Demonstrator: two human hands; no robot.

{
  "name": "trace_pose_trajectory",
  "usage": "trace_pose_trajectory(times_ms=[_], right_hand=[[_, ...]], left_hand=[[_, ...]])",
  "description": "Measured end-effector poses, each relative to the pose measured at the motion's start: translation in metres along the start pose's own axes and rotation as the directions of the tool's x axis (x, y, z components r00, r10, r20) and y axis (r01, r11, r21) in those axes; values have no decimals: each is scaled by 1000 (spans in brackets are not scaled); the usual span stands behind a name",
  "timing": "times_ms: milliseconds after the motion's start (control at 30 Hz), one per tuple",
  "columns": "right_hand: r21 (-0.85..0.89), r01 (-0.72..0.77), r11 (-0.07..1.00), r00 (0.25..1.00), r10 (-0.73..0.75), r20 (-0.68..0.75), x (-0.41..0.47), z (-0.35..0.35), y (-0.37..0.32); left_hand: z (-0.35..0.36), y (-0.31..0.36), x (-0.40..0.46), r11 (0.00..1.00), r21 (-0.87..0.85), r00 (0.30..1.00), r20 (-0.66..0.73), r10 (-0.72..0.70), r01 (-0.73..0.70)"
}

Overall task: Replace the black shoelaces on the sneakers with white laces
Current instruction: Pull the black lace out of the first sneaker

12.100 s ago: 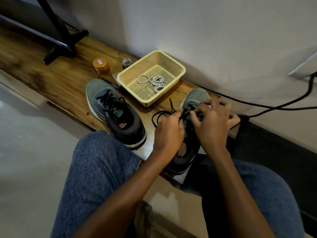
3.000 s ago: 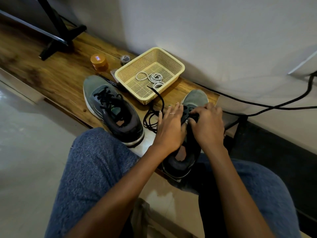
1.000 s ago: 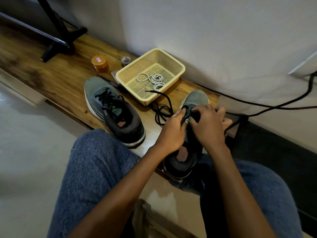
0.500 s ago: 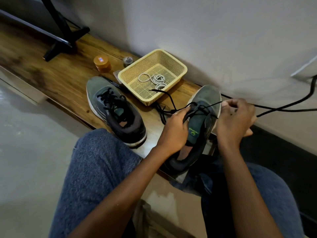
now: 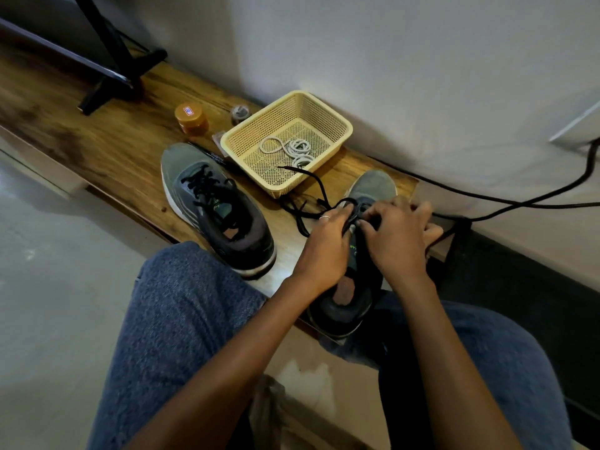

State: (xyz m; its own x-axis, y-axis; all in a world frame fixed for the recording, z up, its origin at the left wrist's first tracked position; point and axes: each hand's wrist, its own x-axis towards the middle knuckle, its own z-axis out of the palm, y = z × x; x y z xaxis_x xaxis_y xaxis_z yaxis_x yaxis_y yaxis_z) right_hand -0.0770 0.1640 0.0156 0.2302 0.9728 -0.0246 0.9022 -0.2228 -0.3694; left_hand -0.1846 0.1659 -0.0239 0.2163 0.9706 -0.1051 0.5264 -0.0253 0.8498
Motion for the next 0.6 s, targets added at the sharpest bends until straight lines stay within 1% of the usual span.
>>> trace_pose_trajectory(times_ms=[67,133,200,267,333,400,433,500,600], right_hand=[[-26,5,1000,999,-6,-39,-1,-1,-1],[-30,-1,1000,992,-3,-123,-1,-3,1],[45,-34,998,975,43,-218,1,-9,3],[173,-112,978,949,158,-275,5,-18,9],[283,-166,945,916,254,-311,7,-27,16],[323,-172,931,910,275,-309,8,-29,19],[320,-158,934,920,258,-296,7,-28,19],[279,-102,955,951,176,-254,9,-22,18],[148,2,989,993,16,-117,8,-16,14]], left_hand=[[0,0,0,1000,-18,1000,-14,-1,1],[-2,1,0,999,-53,1000,-19,-1,0],[-4,2,2,997,-71,999,-33,8,-11],[-5,2,5,996,-94,999,-51,5,-10],[-5,3,5,995,-100,999,-42,-15,10],[-5,2,5,995,-92,999,-33,-34,31],[-5,1,4,996,-85,999,-36,-33,30],[-4,-2,5,998,-61,998,-41,-36,33],[-3,-5,4,999,-28,999,-29,-44,43]])
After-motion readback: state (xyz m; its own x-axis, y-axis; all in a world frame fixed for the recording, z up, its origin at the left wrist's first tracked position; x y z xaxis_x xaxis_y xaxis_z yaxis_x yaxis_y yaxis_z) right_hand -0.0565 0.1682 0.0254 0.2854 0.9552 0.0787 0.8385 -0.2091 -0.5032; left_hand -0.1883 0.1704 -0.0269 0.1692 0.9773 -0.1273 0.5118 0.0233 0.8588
